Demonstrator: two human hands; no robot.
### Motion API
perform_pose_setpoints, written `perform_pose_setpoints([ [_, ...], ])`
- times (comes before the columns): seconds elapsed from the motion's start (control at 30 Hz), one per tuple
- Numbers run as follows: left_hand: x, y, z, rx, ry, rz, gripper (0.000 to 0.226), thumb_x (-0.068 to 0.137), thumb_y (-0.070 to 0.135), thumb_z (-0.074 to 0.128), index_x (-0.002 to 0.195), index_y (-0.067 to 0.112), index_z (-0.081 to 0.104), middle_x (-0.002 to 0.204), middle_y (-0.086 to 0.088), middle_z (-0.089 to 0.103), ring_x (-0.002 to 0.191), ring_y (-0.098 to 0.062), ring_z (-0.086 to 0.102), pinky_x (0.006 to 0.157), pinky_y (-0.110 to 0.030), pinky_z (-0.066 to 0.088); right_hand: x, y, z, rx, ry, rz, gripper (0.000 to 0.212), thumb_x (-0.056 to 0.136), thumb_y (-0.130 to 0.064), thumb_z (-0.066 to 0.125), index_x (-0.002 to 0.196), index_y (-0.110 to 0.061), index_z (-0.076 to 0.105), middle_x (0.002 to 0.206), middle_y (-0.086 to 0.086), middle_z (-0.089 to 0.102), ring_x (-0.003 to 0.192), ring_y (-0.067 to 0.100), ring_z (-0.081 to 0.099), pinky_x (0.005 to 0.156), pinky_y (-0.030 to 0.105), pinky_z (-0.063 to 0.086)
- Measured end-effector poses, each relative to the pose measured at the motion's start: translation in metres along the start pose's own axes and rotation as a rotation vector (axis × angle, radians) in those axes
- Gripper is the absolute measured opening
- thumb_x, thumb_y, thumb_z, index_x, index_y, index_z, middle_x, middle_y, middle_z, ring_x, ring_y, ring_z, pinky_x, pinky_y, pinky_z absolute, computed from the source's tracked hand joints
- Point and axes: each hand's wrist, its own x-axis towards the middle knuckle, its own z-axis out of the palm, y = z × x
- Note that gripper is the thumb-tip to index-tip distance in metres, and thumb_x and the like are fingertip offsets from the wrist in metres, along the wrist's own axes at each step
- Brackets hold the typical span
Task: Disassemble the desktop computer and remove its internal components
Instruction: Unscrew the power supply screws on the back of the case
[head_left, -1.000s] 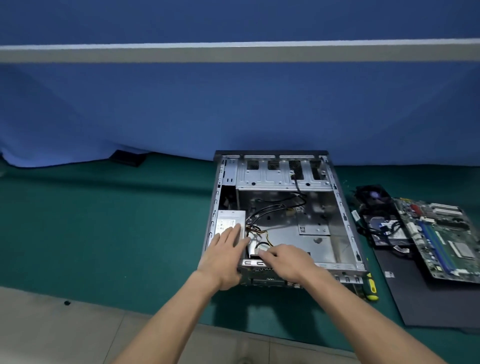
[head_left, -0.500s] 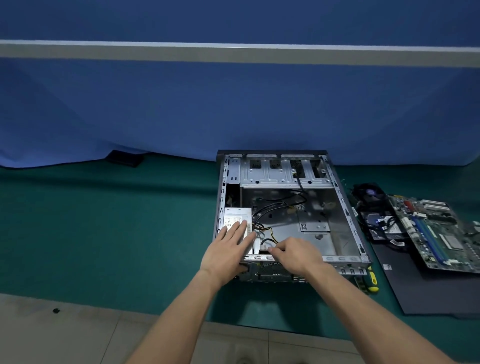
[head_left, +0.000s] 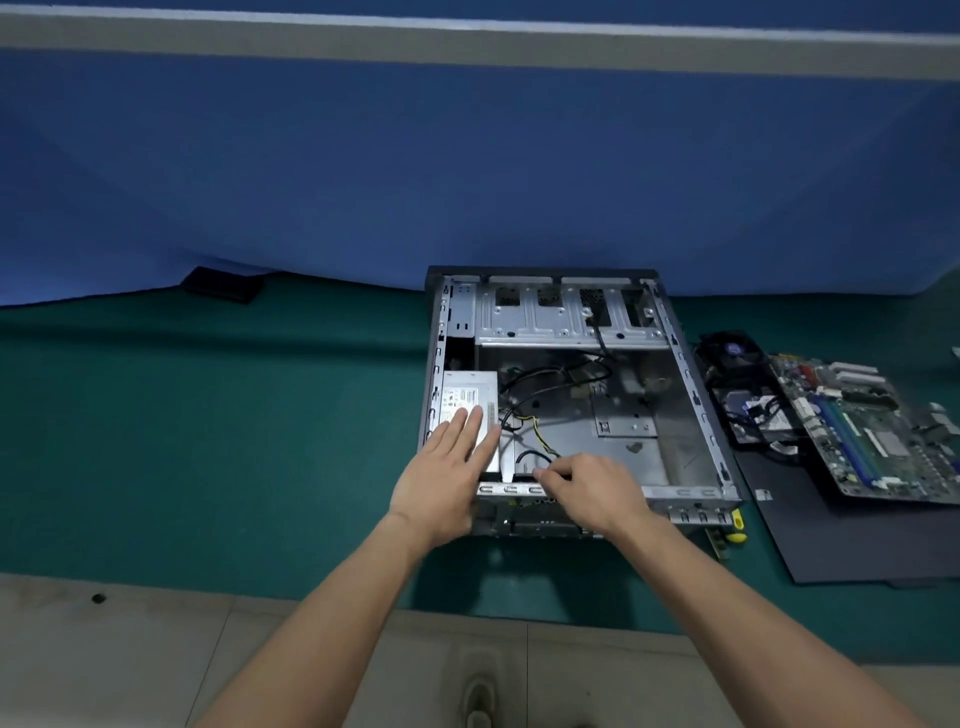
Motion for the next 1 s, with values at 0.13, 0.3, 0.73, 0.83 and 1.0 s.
perform_pose_setpoints([
  [0.13,0.004,-0.008,-0.020,-0.317,-0.070,-0.026,0.084,0.073,0.041,0.041,0.150,0.024,0.011,0.157,-0.004,-0.006,0.144,-0.018,-0.007,0.116,-0.029,-0.002,-0.003,-0.001,-0.001,0.006,-0.004,-0.005,0.037,0.095,-0.052,0.040,0.080,-0.027,0.062,0.071,0.000,0.060,0.078,0.025,0.056,0.065,0.030,0.039],
  [0.3,0.015,-0.014,-0.026,-0.413,-0.018,-0.110,0.063,0.089,0.040,0.056,0.145,0.029,0.030,0.156,0.007,0.013,0.143,-0.010,0.009,0.116,-0.033,0.018,-0.003,0.001,-0.004,0.032,-0.038,-0.003,0.038,0.096,-0.049,0.041,0.074,-0.023,0.057,0.066,-0.003,0.056,0.074,0.023,0.054,0.064,0.030,0.038],
  [0.73,0.024,-0.013,-0.013,-0.397,0.203,-0.159,0.045,0.098,0.040,0.039,0.139,0.023,0.043,0.151,0.005,0.031,0.141,-0.013,0.020,0.114,-0.024,0.011,0.010,-0.006,-0.006,0.000,-0.095,0.078,0.039,0.093,-0.051,0.044,0.078,-0.021,0.064,0.076,0.001,0.061,0.081,0.024,0.059,0.066,0.027,0.039],
  [0.83,0.029,-0.010,-0.011,-0.441,0.348,-0.208,0.031,0.099,0.026,0.041,0.123,0.017,0.059,0.136,0.000,0.050,0.132,-0.018,0.035,0.110,-0.028,0.022,0.025,-0.014,-0.007,0.015,-0.123,0.119,0.042,0.094,-0.049,0.043,0.074,-0.016,0.061,0.080,0.003,0.065,0.085,0.025,0.062,0.070,0.029,0.044],
  [1.0,0.030,-0.013,-0.007,-0.496,0.390,-0.575,0.038,0.100,0.018,0.032,0.136,0.011,0.042,0.148,-0.007,0.033,0.137,-0.023,0.025,0.111,-0.037,0.023,0.051,-0.054,0.001,0.162,0.015,0.116,0.043,0.097,-0.045,0.039,0.121,-0.011,0.049,0.115,0.009,0.062,0.103,0.028,0.058,0.079,0.034,0.044],
])
